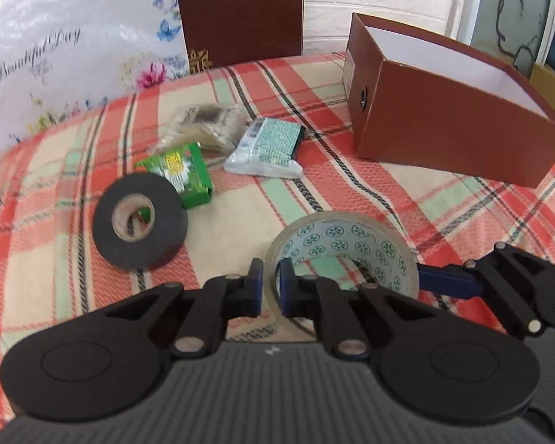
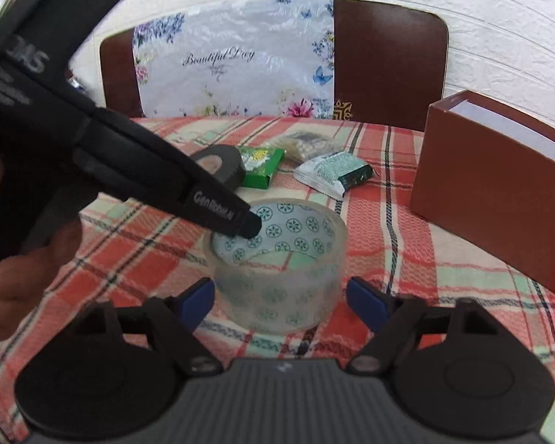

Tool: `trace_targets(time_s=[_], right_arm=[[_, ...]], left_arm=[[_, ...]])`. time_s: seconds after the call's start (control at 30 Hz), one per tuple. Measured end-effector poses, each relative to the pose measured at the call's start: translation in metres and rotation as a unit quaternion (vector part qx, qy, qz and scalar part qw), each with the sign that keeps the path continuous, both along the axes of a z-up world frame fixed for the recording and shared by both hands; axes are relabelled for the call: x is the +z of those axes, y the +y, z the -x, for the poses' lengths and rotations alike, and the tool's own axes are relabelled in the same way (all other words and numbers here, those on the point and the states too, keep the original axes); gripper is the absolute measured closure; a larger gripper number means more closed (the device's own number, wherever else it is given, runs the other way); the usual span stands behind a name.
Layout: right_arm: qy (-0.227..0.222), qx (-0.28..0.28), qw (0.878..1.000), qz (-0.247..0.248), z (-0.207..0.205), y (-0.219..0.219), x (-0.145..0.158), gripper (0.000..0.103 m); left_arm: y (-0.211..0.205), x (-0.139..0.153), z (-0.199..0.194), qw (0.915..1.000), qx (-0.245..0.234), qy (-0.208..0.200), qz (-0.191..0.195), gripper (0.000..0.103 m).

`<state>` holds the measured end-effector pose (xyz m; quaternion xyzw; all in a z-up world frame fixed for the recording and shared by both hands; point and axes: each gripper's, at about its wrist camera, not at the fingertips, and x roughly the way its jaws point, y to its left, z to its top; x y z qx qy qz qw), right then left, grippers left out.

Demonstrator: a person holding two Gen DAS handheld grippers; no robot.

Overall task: Organize objects
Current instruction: 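Lower the clear tape roll into the brown box and open the left tool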

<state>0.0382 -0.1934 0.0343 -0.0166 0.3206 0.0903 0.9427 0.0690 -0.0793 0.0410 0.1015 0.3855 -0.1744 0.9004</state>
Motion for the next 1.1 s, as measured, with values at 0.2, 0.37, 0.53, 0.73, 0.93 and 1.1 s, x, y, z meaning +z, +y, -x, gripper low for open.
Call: trace_targets(time_s=[0.2, 0.37, 0.53, 0.73, 0.93, 1.1], right_arm=[[-0.102, -0.046, 0.993, 0.028, 0.009, -0.013, 0.026, 0.025], [-0.198, -0.130, 0.969, 0.070, -0.002, -0.050, 0.054, 0.025], [-0.204, -0.186, 0.960, 0.053, -0.039, -0.097, 0.058, 0.025], [-0.180, -0.206, 0.962, 0.026, -0.065, -0.122, 0.043, 0.021], [-0.194, -0.225, 0.955, -0.006, -0.046, -0.126, 0.038, 0.021], [-0.186, -0.237, 0.953, -0.018, -0.026, -0.123, 0.042, 0.020]], left_arm=[[-0.020, 0.064, -0.009, 0.9962, -0.024, -0.062, 0.056, 0.092], [-0.081, 0.104, -0.029, 0.9855, -0.071, -0.134, 0.075, 0.091], [-0.139, 0.101, -0.067, 0.9856, -0.067, -0.140, 0.066, 0.081], [-0.147, 0.086, -0.077, 0.9903, -0.043, -0.119, 0.059, 0.064], [-0.138, 0.074, -0.063, 0.9930, -0.032, -0.106, 0.042, 0.064], [-0.130, 0.072, -0.050, 0.9947, -0.023, -0.097, 0.027, 0.064]])
